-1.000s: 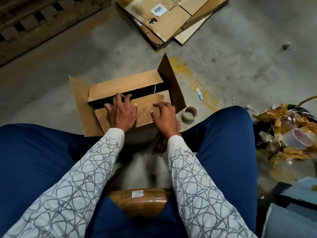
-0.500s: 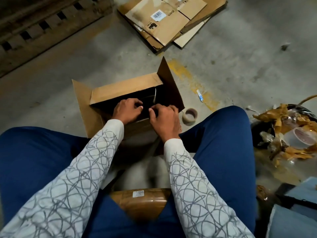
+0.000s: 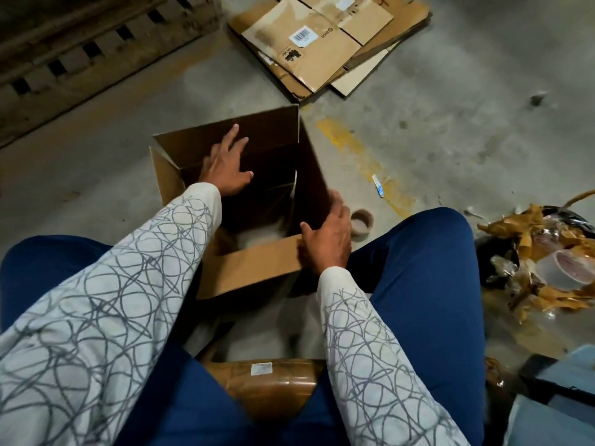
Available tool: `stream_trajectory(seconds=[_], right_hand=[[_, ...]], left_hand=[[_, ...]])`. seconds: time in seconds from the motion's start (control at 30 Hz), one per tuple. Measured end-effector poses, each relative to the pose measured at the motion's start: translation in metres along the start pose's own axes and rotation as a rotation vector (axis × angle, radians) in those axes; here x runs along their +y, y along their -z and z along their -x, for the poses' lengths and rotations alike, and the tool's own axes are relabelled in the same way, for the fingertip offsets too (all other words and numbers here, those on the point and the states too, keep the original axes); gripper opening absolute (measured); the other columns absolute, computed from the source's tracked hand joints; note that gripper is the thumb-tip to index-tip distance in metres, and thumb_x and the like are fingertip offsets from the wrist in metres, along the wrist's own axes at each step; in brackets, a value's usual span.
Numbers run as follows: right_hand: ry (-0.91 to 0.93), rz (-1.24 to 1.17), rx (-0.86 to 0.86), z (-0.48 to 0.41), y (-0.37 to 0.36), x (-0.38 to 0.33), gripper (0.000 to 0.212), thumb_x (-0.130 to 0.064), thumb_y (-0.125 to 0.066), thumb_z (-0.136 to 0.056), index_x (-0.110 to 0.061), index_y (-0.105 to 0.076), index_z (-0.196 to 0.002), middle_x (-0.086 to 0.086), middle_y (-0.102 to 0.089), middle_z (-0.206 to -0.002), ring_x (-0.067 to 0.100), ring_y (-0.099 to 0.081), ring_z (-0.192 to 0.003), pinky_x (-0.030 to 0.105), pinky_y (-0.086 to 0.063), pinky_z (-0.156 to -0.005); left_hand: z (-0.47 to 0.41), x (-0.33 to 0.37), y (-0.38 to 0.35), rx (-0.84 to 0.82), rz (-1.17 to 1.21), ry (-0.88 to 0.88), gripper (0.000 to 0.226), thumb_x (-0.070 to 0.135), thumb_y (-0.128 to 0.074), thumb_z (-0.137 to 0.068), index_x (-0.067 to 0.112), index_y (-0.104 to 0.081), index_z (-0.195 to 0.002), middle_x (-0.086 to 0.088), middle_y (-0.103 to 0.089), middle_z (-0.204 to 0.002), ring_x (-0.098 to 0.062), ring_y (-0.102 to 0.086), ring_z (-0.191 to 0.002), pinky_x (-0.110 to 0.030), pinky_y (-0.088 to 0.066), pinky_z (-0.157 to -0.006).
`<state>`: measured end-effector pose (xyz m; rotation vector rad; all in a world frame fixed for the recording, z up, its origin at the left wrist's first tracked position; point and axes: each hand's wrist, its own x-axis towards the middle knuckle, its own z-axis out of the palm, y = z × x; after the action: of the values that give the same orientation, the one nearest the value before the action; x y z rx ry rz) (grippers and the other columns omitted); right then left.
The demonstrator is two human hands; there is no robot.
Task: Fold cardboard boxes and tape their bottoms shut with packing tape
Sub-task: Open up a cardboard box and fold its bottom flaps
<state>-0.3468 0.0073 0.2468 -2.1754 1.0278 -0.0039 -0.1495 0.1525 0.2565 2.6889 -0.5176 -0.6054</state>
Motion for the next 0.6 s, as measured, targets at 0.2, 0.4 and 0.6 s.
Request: stream_trajectory(seconds=[0.2,0.4,0.6], right_hand=[[0.186,0.470,-0.371,0.001,-0.018,0.016,0.061,-0.073,-0.061,-0.079,-0.042,-0.059,-0.132,-0.005,-0.044,-0.152,0.029,-0.038,-0.132,0.049,-0.032,-0.112],[0.174,0.514,-0.452,-0.005,-0.012,0.003,0.060,-0.072,-0.058,-0.083,-0.038,-0.061,-0.131,-0.001,-0.041,-0.151,0.032,-0.032,-0.136,0.048,-0.031,-0.113],[0.146,0.467,-0.485,-0.004,-0.015,0.002,0.055,-0.068,-0.061,-0.084,-0.039,-0.062,-0.131,0.000,-0.040,-0.155,0.032,-0.033,-0.139,0.049,-0.032,-0.113]], left_hand=[[0.019,-0.010,-0.003,0.099,0.024,0.003,0.069,0.019,-0.067,-0.092,0.019,-0.037,-0.154,0.006,-0.006,-0.169,-0.030,-0.019,-0.151,-0.053,-0.018,-0.120],[0.097,-0.028,-0.013,0.523,-0.017,0.317,0.050,0.015,-0.063,-0.082,0.018,-0.059,-0.131,-0.006,-0.035,-0.158,-0.031,-0.029,-0.145,-0.051,-0.021,-0.115],[0.143,-0.017,-0.044,0.452,0.231,0.400,0.066,0.001,-0.066,-0.083,0.022,-0.050,-0.143,0.006,0.001,-0.168,-0.028,-0.029,-0.145,-0.039,-0.037,-0.110]])
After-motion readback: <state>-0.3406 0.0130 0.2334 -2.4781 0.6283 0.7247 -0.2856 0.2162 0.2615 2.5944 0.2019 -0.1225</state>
